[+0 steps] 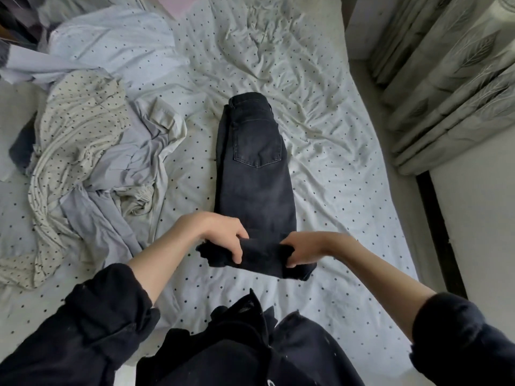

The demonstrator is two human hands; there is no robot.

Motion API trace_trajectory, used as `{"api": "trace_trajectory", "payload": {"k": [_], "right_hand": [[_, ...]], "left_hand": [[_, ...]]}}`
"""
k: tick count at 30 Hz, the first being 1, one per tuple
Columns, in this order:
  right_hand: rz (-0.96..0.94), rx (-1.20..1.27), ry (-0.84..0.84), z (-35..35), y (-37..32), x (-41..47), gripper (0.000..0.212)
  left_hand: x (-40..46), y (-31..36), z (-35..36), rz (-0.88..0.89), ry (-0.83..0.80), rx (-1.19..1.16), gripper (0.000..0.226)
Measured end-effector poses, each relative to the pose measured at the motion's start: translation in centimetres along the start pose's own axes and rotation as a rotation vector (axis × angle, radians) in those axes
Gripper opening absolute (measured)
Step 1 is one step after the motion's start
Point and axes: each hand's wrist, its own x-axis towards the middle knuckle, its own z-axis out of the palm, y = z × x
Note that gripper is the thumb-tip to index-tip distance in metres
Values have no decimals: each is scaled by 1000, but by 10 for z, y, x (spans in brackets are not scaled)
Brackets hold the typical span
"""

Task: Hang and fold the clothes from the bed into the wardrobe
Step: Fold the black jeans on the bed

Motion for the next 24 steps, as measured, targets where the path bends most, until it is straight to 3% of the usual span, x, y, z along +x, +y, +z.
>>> {"api": "trace_trajectory", "payload": {"k": [2, 3, 8, 10, 12, 14, 15, 18, 19, 21, 24], "right_hand": [[5, 62, 88, -18, 5, 11, 3], [15, 103, 160, -30, 9, 17, 7], [65, 211, 477, -92, 34, 59, 28], [103, 279, 503, -106, 46, 83, 33], [141, 270, 549, -108, 55, 102, 39], [179, 200, 706, -101, 59, 116, 44], [182, 138, 834, -91, 57, 117, 45], [74, -147, 1171, -43, 50, 116, 51], [35, -229, 1165, -21, 49, 117, 59], [38, -359, 989, 20, 52, 121, 89], [174, -476, 779, 41, 64, 141, 124]], "left_hand": [[5, -5, -16, 12, 151, -1, 21], [8, -7, -27, 7, 273, 21, 23], [37, -12, -46, 60, 1163, 429, 39], [57, -12, -32, 185, 1353, 533, 40], [75, -17, -14, 188, 1111, 557, 57], [92, -31, -4, -8, 723, 553, 90], [101, -38, -1, -77, 639, 592, 104], [123, -50, 6, -170, 612, 740, 126], [128, -52, 9, -185, 626, 770, 124], [140, -57, 15, -171, 709, 806, 106], [156, -69, 21, -47, 907, 829, 79]]}}
